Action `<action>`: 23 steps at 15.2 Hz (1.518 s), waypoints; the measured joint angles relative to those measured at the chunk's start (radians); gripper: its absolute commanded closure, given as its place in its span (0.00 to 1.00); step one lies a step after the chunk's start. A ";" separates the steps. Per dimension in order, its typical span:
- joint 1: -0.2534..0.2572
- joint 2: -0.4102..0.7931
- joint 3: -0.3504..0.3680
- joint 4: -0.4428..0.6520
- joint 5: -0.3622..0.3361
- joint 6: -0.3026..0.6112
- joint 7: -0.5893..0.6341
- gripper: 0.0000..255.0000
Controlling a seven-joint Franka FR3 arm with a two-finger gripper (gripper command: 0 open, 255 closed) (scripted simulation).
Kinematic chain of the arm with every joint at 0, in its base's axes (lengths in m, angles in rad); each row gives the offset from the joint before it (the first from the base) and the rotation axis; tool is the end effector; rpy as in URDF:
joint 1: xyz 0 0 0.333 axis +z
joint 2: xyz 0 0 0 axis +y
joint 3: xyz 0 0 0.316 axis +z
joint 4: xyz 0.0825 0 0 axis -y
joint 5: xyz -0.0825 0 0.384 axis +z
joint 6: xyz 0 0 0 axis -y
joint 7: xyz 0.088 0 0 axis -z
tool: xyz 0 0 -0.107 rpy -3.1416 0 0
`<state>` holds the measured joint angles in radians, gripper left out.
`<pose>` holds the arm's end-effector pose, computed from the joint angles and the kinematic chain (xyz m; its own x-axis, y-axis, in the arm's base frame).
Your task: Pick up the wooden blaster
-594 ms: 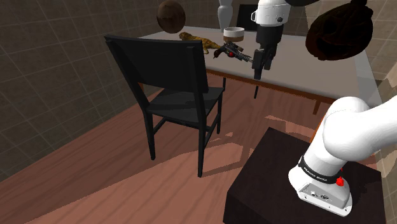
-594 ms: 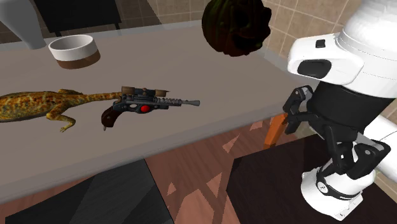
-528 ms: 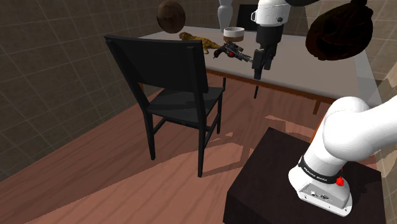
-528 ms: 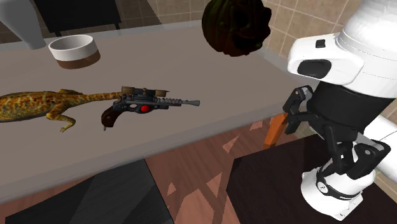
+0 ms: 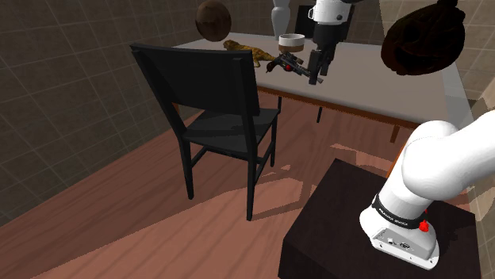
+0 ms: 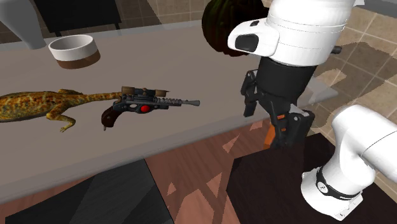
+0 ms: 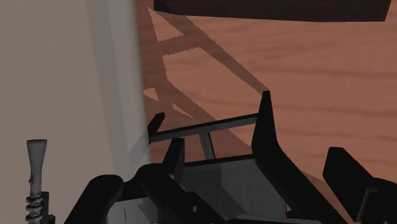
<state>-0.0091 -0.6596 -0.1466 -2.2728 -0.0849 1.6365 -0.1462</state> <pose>0.3438 -0.0754 0.5912 0.9995 0.0249 0.0188 0.0249 -0.9997 -0.0021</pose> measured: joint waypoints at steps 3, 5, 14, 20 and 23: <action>-0.007 0.075 -0.062 0.055 -0.010 0.046 -0.070 0.00; -0.008 0.131 -0.102 0.101 -0.008 0.073 -0.118 0.00; -0.003 0.410 -0.271 0.351 0.084 0.156 -0.339 0.00; -0.029 0.640 -0.370 0.589 0.232 0.144 -0.509 0.00; -0.042 0.700 -0.384 0.642 0.275 0.144 -0.547 0.00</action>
<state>-0.0512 0.0407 -0.5302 -1.6312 0.1906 1.7809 -0.6930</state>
